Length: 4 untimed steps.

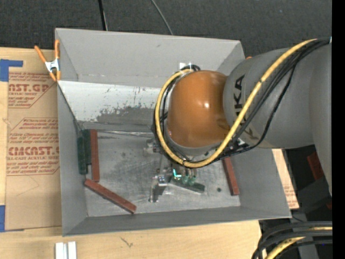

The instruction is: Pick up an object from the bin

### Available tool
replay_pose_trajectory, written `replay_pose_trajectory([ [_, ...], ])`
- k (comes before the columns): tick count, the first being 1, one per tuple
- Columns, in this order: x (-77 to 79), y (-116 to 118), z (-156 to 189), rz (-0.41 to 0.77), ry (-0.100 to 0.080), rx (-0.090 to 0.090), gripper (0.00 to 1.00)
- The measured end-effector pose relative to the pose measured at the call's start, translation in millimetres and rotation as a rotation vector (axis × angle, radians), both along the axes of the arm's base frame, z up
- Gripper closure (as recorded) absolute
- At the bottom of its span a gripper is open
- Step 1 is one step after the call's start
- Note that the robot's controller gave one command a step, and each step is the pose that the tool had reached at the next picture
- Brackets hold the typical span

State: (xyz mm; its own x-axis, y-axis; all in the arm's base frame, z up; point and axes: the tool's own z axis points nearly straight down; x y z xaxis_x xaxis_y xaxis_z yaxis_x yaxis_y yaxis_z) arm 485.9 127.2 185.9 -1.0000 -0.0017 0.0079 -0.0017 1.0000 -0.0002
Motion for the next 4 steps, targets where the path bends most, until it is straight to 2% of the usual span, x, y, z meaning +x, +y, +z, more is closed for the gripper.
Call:
replay_pose_trajectory([
  [1,1.9,-0.7,4.1,-0.002,-0.008,0.001,0.0],
  [2,0.1,64.1,-88.8,-0.049,-0.012,0.003,0.0],
  [3,-1.8,70.5,-106.1,-0.053,-0.008,0.001,0.0],
  [4,-4.9,84.7,-80.0,-0.142,-0.008,0.001,0.0],
])
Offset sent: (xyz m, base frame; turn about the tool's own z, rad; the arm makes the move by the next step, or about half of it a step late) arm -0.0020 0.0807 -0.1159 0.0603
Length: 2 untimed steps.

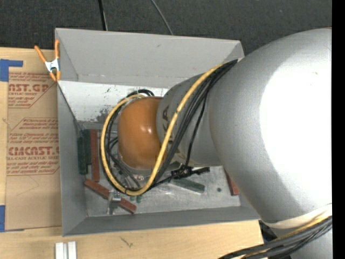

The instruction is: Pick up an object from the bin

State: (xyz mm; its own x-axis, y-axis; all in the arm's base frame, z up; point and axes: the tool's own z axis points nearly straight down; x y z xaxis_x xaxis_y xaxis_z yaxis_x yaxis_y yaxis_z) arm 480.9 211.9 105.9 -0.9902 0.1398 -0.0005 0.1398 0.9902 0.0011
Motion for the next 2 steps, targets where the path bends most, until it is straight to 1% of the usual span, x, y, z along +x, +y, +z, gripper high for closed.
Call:
replay_pose_trajectory([
  [1,2.6,-13.1,-25.3,0.085,0.001,-0.002,0.0],
  [2,1.1,-25.2,-33.3,-0.227,0.004,0.004,1.0],
])
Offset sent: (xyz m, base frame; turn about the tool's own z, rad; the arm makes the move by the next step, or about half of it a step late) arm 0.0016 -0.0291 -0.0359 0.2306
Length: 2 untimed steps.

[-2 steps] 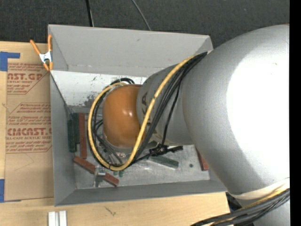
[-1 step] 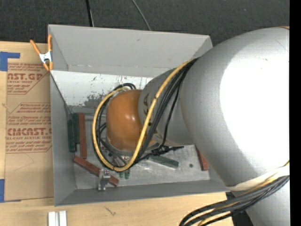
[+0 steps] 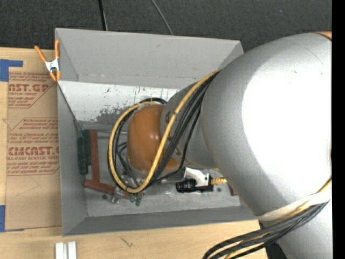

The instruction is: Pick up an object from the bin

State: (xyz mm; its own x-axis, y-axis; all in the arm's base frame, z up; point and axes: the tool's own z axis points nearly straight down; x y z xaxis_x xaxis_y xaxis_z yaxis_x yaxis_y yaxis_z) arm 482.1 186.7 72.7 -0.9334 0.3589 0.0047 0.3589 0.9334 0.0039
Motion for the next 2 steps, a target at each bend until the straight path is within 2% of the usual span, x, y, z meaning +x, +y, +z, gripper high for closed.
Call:
replay_pose_trajectory([
  [2,-1.5,-0.8,6.8,0.0,0.003,-0.003,1.0],
])
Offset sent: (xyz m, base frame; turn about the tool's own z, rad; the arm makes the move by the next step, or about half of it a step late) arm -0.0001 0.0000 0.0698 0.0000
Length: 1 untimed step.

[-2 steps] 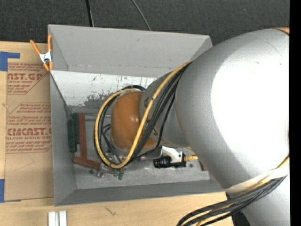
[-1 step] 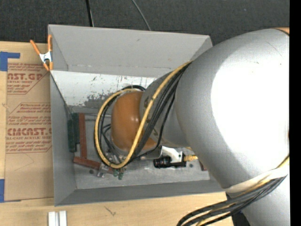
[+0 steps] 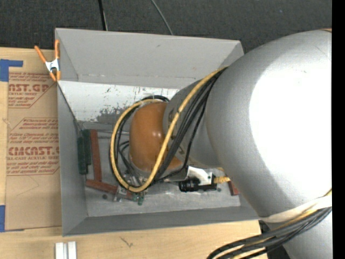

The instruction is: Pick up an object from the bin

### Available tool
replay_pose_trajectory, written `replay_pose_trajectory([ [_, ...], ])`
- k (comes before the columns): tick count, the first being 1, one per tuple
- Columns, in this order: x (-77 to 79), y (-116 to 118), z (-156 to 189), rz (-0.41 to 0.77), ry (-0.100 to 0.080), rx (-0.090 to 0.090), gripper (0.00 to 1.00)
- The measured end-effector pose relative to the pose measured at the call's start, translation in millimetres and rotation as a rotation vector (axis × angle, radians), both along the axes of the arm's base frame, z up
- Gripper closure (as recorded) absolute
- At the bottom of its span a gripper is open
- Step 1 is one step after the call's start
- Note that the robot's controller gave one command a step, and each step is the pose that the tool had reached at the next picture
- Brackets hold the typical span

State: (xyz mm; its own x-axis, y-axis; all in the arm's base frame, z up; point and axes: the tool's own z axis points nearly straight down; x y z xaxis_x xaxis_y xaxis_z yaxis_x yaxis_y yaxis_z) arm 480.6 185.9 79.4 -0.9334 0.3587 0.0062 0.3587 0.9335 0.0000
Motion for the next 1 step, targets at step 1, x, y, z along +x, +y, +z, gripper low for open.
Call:
replay_pose_trajectory([
  [1,-1.1,-0.9,28.1,0.0,0.003,-0.005,1.0],
])
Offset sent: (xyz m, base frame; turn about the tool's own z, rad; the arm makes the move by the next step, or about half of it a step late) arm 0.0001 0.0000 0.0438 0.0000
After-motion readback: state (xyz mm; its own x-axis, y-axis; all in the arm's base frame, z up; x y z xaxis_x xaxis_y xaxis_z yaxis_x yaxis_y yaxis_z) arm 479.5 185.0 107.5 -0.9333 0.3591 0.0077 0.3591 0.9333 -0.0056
